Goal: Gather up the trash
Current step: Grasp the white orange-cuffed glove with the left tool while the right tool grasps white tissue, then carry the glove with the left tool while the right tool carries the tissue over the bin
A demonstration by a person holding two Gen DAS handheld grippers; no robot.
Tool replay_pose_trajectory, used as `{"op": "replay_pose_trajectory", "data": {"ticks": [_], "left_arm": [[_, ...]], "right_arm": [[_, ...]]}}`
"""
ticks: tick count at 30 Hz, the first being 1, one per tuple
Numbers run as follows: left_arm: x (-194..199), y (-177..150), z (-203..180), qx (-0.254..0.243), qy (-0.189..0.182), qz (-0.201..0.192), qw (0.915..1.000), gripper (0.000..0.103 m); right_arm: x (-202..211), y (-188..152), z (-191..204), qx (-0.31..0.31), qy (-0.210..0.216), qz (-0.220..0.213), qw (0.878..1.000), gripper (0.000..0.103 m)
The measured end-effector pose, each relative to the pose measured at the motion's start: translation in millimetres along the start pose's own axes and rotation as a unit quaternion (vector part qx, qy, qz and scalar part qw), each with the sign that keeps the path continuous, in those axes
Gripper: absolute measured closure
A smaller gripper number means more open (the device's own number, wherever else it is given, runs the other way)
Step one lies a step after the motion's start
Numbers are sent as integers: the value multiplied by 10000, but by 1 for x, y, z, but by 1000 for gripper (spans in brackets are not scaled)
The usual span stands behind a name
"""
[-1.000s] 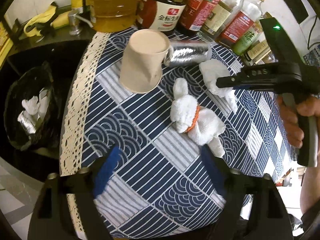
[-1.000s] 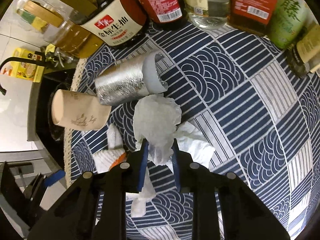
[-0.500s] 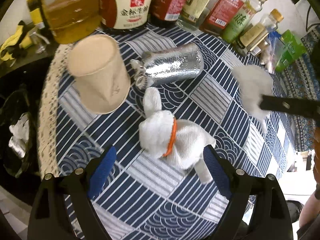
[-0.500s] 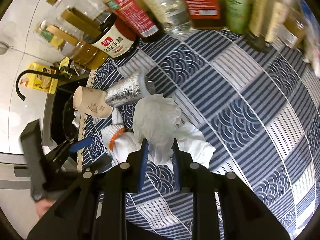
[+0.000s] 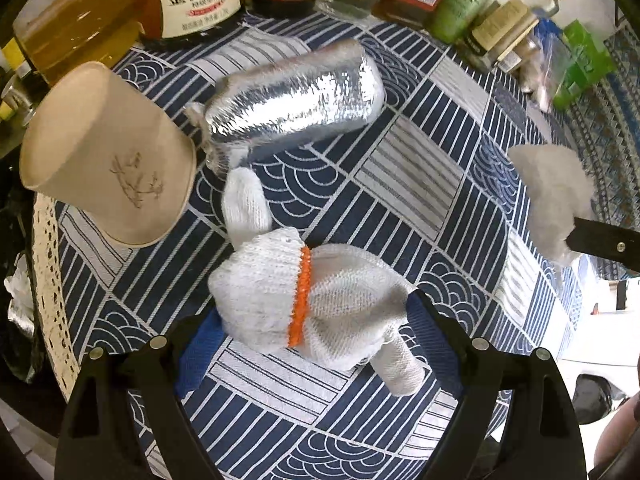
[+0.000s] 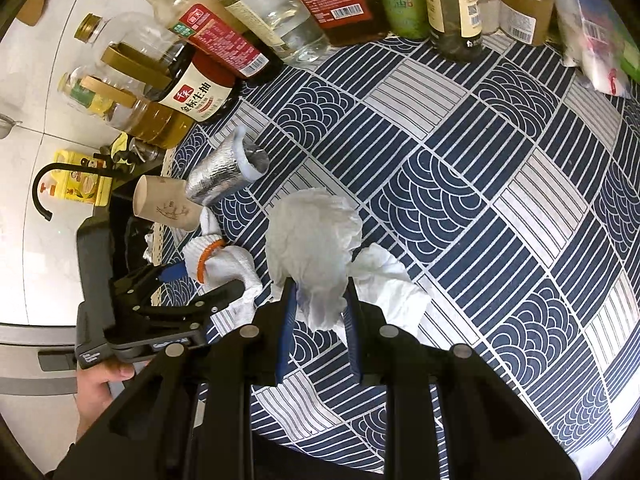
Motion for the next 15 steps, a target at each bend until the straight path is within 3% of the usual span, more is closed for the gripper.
{"op": "replay_pose_trajectory", "data": {"ticks": [3, 7, 9, 15], "left_arm": [[-3, 0, -2, -42, 5, -10, 10000, 21], [-4, 2, -2, -101, -36, -6, 9999, 37], [-2, 1, -2, -140, -144, -8, 9998, 51], [7, -1, 2, -98, -288, -102, 9995, 64]], "right_arm": [[-1, -1, 1, 13, 1, 10, 10000, 79], [-4, -1, 3, 45, 19, 29, 10000, 79], [-5, 0, 5, 78, 21, 43, 10000, 79], [-9, 2, 15, 188, 0, 78, 9998, 79]]}}
Point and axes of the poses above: each gripper's, at about its wrist camera, not at the fingertips, and x roughly against the way its jaws point, z to its left, y to its top, the point moved 10 cm from there along -x, roughly the way its jaws point, and after that the axes turned 8 degrees about z, right-handed, at the moved point
